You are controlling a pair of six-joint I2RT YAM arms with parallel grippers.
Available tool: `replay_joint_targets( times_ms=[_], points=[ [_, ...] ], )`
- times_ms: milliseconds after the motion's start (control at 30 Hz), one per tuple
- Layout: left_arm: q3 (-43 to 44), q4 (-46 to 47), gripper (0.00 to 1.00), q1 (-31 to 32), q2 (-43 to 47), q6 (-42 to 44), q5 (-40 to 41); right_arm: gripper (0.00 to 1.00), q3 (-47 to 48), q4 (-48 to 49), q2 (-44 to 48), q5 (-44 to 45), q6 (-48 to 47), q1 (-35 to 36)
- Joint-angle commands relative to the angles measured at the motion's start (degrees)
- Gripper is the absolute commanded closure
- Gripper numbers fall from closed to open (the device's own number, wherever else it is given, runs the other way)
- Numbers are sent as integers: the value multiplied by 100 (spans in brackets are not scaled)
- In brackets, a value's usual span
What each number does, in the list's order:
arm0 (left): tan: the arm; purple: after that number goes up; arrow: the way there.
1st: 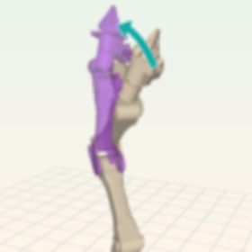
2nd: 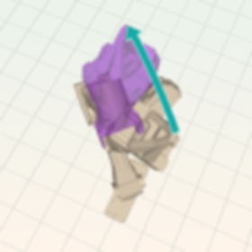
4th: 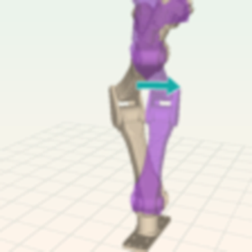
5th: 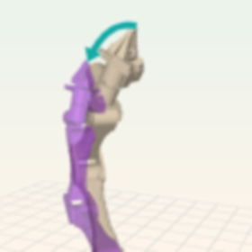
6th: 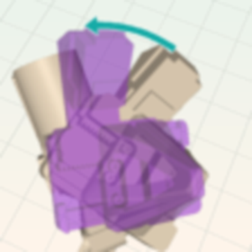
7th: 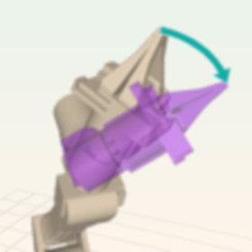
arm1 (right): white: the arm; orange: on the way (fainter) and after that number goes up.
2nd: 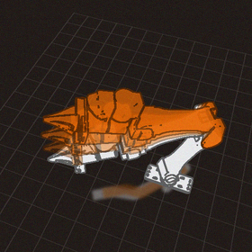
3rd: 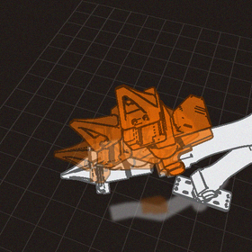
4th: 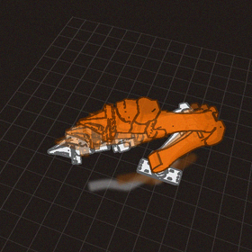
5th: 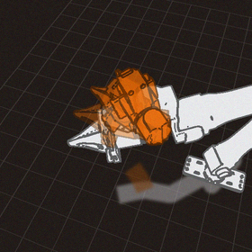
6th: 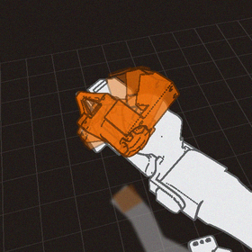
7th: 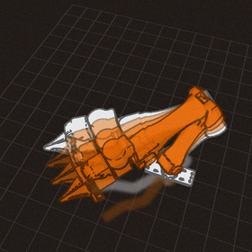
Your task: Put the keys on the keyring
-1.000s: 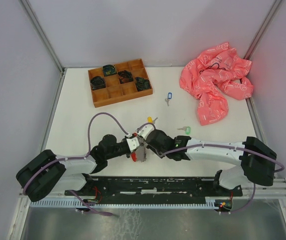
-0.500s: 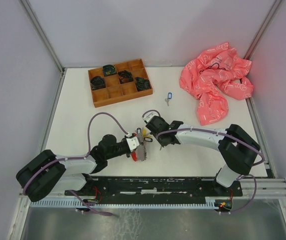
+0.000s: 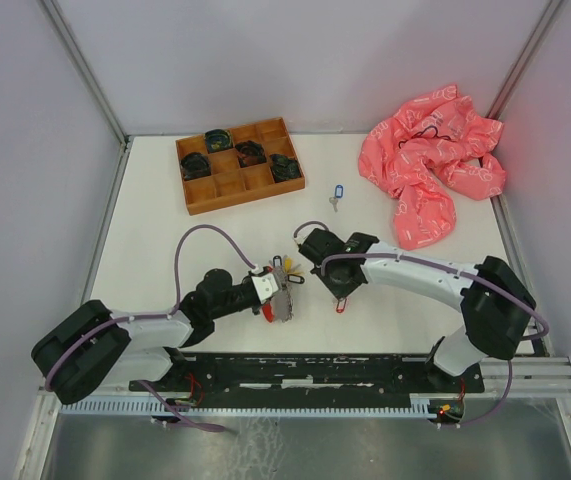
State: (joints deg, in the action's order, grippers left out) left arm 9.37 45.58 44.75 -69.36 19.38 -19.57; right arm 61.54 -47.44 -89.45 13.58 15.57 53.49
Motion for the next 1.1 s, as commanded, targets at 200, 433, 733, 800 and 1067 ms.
replay_joint_targets(
  times_ms=[200, 433, 733, 800, 1067],
  points=[
    [57, 341, 97, 24, 178, 93, 23, 99, 725, 58, -865, -33, -252, -97],
    [65, 331, 97, 29, 154, 97, 24, 99, 707, 963, -1337, 237, -477, -195],
    [94, 346, 97, 18, 60, 93, -11, 91, 339, 1485, -1267, 150, -363, -225],
    [100, 338, 97, 21, 65, 95, -19, 89, 235, 1580, -1139, 75, -411, -226],
    [99, 319, 97, 18, 58, 119, -26, 73, -310, 2283, 45, -685, -1087, -225]
  ],
)
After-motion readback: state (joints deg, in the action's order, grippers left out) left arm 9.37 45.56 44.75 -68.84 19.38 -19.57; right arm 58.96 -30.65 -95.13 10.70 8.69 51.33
